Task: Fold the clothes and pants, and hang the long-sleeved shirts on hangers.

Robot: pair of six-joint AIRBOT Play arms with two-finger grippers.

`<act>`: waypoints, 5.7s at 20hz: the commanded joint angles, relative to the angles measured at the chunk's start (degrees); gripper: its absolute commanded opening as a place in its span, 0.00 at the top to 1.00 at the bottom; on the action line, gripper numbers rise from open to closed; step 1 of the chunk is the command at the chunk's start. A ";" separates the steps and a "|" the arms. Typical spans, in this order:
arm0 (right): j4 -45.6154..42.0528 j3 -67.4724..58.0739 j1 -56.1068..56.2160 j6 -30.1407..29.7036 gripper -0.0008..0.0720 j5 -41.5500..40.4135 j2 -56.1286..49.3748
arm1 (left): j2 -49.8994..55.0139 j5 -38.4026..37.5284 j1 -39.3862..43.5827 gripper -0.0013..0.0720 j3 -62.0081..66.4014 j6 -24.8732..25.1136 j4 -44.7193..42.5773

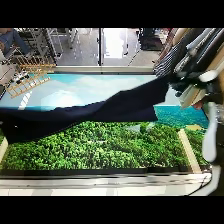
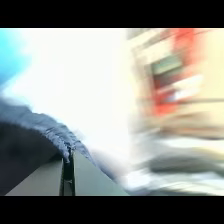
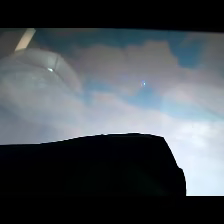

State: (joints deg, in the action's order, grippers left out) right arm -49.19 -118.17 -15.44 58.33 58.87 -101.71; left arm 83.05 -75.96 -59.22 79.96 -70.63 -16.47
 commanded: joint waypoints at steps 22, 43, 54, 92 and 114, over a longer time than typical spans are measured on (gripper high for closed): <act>-14.03 40.06 -17.31 9.75 0.98 14.80 49.57 | -12.57 7.85 -2.08 0.97 -12.00 7.30 17.99; -13.35 22.62 2.40 28.22 0.30 -20.09 -5.11 | 18.91 31.58 16.13 0.12 -5.44 39.65 50.18; 13.97 53.24 3.67 10.71 0.45 15.15 19.34 | 6.21 12.76 -4.33 0.12 -7.28 7.43 -44.22; -51.47 41.20 49.77 49.51 0.98 28.70 25.38 | 13.53 16.92 2.78 0.96 -7.30 6.69 -37.20; -18.56 59.60 -2.43 26.91 0.27 14.97 28.30 | 13.51 0.72 1.88 0.33 -7.32 5.62 -37.46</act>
State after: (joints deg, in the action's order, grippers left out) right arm -75.22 -72.90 -11.07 90.43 73.36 -83.24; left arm 96.60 -72.82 -56.82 72.62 -61.84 -53.69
